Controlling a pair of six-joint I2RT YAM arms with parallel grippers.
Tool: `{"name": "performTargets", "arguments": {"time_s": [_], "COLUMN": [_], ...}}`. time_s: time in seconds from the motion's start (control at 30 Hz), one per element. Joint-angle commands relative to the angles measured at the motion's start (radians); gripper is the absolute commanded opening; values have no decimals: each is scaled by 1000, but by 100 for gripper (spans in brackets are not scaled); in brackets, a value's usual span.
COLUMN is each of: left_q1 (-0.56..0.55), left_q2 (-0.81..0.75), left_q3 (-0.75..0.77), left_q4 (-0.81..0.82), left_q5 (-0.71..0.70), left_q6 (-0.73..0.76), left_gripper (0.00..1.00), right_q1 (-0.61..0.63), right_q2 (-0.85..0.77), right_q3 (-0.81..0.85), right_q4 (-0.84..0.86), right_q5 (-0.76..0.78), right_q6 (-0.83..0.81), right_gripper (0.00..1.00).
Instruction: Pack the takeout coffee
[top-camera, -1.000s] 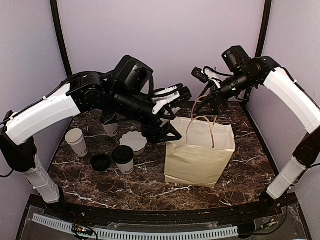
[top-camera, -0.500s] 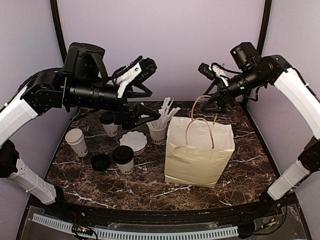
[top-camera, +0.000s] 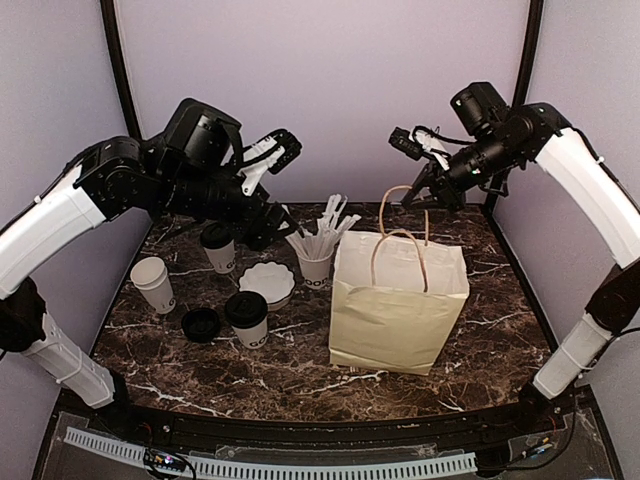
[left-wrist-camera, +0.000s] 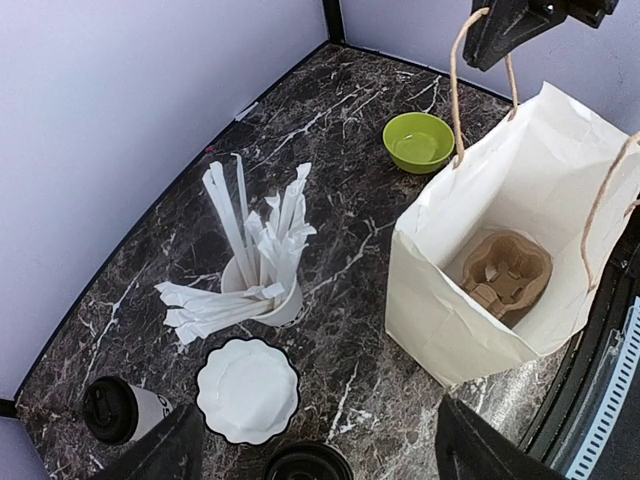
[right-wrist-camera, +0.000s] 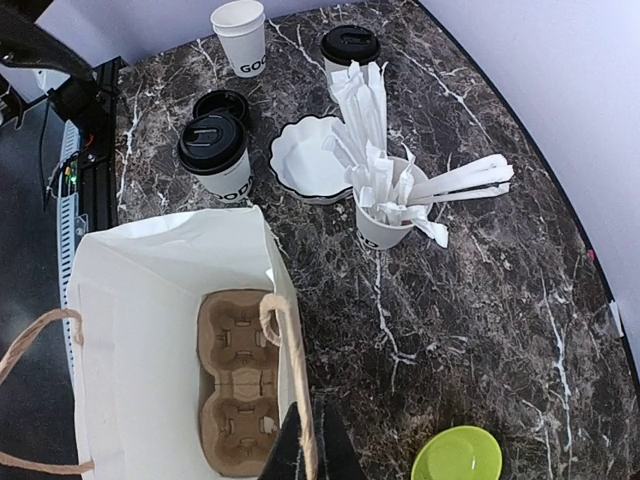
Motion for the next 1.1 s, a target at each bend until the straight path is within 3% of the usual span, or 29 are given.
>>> {"name": "performTargets", "arguments": {"time_s": [0.0, 0.23, 0.4, 0.6, 1.07], "left_q1": [-2, -2, 2, 11, 26], "left_q2": [-34, -55, -17, 3, -99], "left_q3": [-19, -68, -99, -169, -371], "left_q4": [-25, -29, -138, -243, -247], "left_q5": [-34, -71, -153, -166, -59], "left_q6": [-36, -38, -100, -204, -374], "left_gripper": [82, 82, 83, 87, 87], "right_q1": [-7, -6, -4, 12, 191], "right_q2": [46, 10, -43, -118, -292], "right_q3": [96, 79, 35, -50, -311], "right_q4": [28, 56, 47, -89, -170], "right_q5": [4, -22, -103, -259, -370], "right_q6": [2, 11, 5, -124, -203], "right_gripper": [0, 0, 0, 0, 0]}}
